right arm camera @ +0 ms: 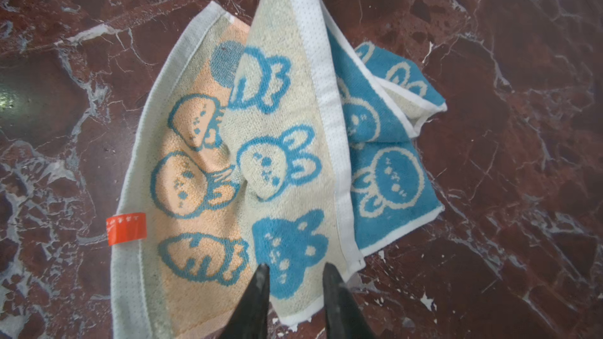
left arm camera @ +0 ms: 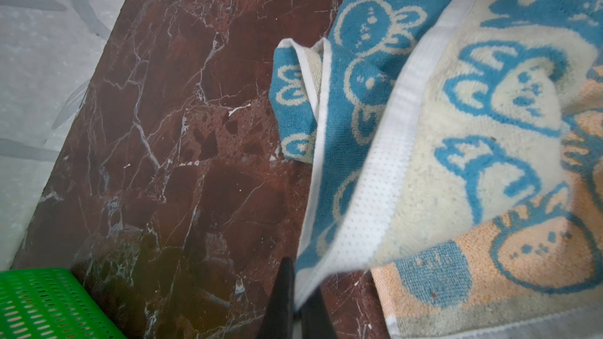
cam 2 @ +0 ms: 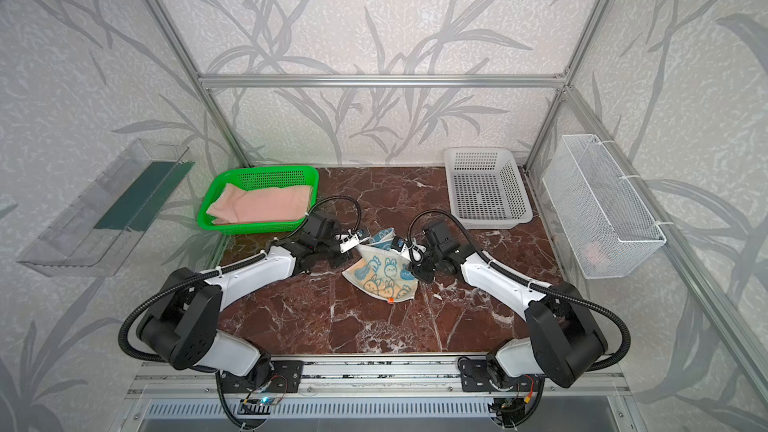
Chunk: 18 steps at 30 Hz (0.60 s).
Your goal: Fold and stack the towels
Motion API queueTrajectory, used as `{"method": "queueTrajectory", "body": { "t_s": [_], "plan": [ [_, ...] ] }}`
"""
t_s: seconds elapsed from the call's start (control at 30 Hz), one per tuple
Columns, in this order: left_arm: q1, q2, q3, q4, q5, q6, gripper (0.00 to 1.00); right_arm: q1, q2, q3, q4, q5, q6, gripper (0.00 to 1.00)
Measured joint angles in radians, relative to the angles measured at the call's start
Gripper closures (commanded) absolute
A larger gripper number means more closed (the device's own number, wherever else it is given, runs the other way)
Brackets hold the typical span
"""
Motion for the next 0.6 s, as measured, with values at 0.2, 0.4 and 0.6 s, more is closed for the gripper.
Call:
{"method": "queueTrajectory", "body": {
  "t_s": [0.2,0.4,0.6],
  "plan": [
    [0.000,0.002,0.000,-0.004,-0.023,0.000,1.00,-0.065,0.030,0.013,-0.002,0.000,0.043,0.55],
    [0.000,0.006,0.000,-0.026,-0.033,-0.004,1.00,-0.082,0.185,0.134,-0.024,0.000,0.123,0.55],
    [0.000,0.015,0.000,-0.030,-0.047,-0.008,1.00,-0.079,0.341,0.272,-0.093,0.025,0.199,0.56]
  ]
}}
